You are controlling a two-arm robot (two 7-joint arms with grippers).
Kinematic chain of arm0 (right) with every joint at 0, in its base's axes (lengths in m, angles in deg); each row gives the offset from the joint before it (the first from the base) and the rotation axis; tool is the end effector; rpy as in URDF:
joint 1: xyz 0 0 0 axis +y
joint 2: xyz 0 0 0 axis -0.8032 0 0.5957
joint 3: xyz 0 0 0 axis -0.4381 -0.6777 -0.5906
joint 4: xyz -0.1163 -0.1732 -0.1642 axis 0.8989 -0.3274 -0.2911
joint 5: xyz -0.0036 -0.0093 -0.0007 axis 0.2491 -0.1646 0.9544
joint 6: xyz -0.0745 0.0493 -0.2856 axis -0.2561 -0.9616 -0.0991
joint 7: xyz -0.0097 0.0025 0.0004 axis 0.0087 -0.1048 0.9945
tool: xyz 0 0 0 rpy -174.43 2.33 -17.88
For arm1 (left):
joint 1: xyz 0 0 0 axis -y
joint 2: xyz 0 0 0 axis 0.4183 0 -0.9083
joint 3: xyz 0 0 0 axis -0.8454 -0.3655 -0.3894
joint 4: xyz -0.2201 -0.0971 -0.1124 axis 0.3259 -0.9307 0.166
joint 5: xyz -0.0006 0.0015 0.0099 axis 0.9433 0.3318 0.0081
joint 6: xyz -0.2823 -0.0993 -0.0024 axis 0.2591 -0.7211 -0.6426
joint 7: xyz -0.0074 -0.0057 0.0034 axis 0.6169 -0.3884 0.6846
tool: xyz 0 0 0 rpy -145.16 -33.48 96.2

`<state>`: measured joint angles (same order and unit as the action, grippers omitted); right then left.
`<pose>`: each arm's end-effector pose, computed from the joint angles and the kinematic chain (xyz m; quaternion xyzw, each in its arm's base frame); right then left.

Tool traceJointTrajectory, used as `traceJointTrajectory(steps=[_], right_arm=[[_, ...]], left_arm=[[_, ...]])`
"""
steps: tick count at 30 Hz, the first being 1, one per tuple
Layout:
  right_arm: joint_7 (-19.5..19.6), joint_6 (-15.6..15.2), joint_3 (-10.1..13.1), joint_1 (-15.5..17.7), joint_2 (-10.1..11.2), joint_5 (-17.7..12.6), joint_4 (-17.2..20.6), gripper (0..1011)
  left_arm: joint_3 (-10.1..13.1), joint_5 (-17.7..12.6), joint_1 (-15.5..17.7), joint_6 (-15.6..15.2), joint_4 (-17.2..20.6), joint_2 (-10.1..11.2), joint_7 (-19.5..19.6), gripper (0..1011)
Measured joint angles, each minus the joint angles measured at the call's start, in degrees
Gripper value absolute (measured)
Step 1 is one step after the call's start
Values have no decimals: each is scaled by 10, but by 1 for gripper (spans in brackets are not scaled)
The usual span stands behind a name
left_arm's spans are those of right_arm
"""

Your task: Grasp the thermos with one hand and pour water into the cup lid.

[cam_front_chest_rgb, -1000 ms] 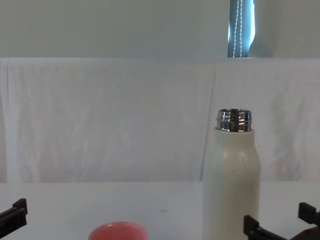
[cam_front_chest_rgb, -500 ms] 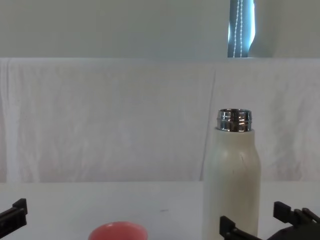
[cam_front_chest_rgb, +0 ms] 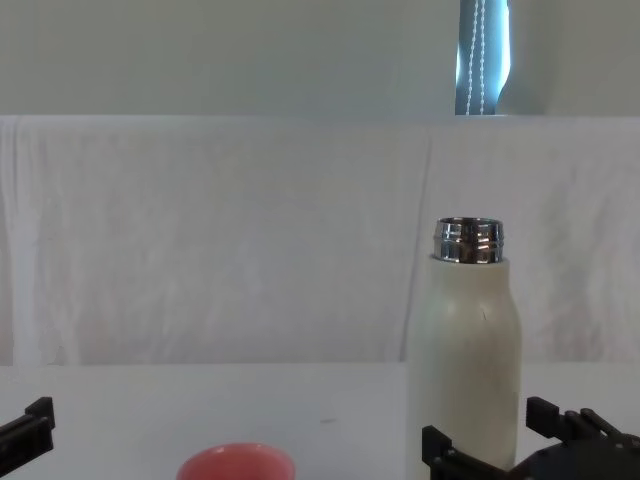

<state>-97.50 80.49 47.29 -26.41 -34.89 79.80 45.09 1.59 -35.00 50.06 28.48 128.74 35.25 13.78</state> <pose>0.2582 0.0584 -0.2754 0.0207 -0.0279 -0.5141 0.8570 0.2497 0.0326 -0.2621 -0.0173 0.0064 0.6616 0.7496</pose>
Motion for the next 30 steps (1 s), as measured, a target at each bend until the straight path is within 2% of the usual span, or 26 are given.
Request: traceJointTrajectory(steps=[30], right_arm=[[-3,3,-4,-42,-12,-17,-43,999]], left_arm=[[0,0,0,0,0,0,0,1001]])
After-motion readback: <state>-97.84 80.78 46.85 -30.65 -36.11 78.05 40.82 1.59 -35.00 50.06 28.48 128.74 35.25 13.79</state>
